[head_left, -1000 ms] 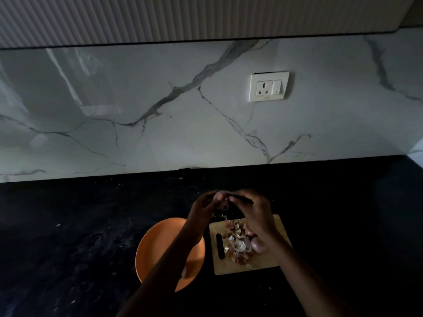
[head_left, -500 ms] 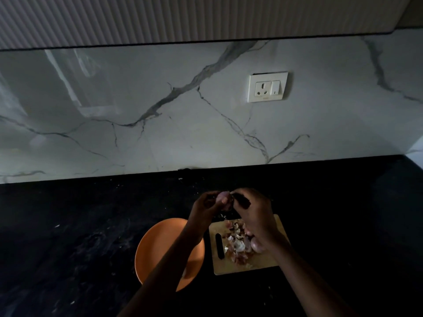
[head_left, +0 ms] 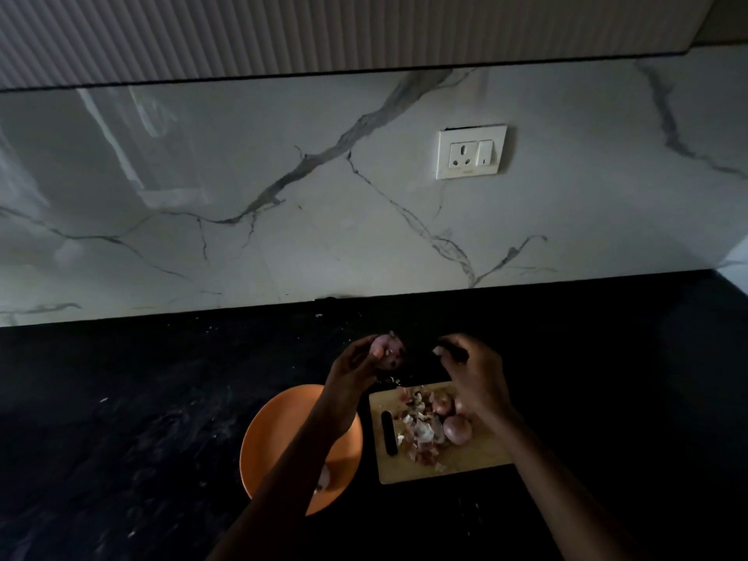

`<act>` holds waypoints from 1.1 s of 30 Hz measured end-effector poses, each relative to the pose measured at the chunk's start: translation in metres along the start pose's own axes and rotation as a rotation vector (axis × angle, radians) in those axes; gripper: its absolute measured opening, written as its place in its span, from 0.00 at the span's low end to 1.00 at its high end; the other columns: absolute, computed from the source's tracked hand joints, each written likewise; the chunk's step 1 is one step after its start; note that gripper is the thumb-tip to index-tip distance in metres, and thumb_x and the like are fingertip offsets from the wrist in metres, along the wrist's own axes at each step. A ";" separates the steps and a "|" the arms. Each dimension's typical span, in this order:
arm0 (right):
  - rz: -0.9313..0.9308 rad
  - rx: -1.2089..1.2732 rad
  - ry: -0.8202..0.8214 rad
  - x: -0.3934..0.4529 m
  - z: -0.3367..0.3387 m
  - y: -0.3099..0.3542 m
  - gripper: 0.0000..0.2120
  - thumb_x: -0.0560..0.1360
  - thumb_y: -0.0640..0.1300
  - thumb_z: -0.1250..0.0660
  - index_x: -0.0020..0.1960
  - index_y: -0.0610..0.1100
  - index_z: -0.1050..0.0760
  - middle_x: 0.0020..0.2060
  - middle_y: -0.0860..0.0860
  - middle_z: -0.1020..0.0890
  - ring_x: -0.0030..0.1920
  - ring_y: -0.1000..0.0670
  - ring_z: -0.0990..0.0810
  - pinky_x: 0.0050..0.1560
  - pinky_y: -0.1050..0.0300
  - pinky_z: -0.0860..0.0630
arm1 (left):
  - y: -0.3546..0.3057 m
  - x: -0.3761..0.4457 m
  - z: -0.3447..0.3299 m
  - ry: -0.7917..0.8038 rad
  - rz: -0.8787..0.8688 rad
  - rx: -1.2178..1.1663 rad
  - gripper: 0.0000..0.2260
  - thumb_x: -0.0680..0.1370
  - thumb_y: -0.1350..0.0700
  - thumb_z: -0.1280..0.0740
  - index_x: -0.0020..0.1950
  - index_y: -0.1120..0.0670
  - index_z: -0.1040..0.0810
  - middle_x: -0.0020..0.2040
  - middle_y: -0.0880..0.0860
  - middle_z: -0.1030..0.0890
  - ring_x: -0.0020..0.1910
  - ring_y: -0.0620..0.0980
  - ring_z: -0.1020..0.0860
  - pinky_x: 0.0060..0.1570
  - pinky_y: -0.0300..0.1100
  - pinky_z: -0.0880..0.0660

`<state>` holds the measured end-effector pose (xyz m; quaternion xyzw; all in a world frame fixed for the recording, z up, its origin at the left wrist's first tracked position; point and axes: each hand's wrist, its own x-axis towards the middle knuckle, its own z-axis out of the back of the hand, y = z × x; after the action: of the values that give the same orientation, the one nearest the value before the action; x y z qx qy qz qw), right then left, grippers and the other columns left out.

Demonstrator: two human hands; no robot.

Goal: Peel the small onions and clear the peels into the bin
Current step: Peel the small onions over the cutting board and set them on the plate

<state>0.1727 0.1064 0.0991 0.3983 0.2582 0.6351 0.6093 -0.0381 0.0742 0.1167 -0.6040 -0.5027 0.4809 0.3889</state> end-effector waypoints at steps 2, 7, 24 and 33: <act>-0.022 -0.071 0.092 -0.006 -0.004 -0.006 0.09 0.79 0.47 0.31 0.55 0.43 0.18 0.49 0.51 0.17 0.47 0.54 0.18 0.45 0.72 0.27 | 0.001 -0.001 -0.001 -0.006 0.014 -0.008 0.16 0.75 0.51 0.32 0.63 0.51 0.23 0.54 0.46 0.16 0.52 0.43 0.18 0.49 0.39 0.24; 0.018 0.012 0.127 -0.012 -0.003 0.015 0.13 0.80 0.51 0.32 0.60 0.46 0.20 0.51 0.55 0.19 0.51 0.59 0.20 0.47 0.76 0.31 | 0.005 0.000 -0.004 -0.005 0.006 -0.030 0.15 0.79 0.59 0.34 0.65 0.56 0.24 0.57 0.51 0.17 0.51 0.44 0.17 0.44 0.34 0.22; 0.059 0.170 0.057 -0.019 -0.009 0.041 0.04 0.73 0.39 0.25 0.46 0.47 0.17 0.38 0.60 0.17 0.40 0.64 0.18 0.37 0.74 0.27 | 0.010 0.004 -0.010 -0.027 -0.110 -0.051 0.19 0.71 0.59 0.27 0.61 0.63 0.24 0.54 0.58 0.15 0.53 0.53 0.17 0.54 0.45 0.20; 0.056 0.075 -0.024 -0.014 -0.016 0.040 0.08 0.68 0.39 0.22 0.43 0.48 0.18 0.37 0.58 0.17 0.40 0.63 0.18 0.40 0.72 0.25 | 0.010 0.006 -0.013 0.003 -0.137 -0.106 0.18 0.72 0.61 0.28 0.60 0.65 0.26 0.55 0.58 0.16 0.54 0.53 0.17 0.51 0.43 0.20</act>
<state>0.1356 0.0903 0.1202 0.4354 0.2633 0.6369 0.5792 -0.0232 0.0784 0.1093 -0.5887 -0.5669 0.4251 0.3891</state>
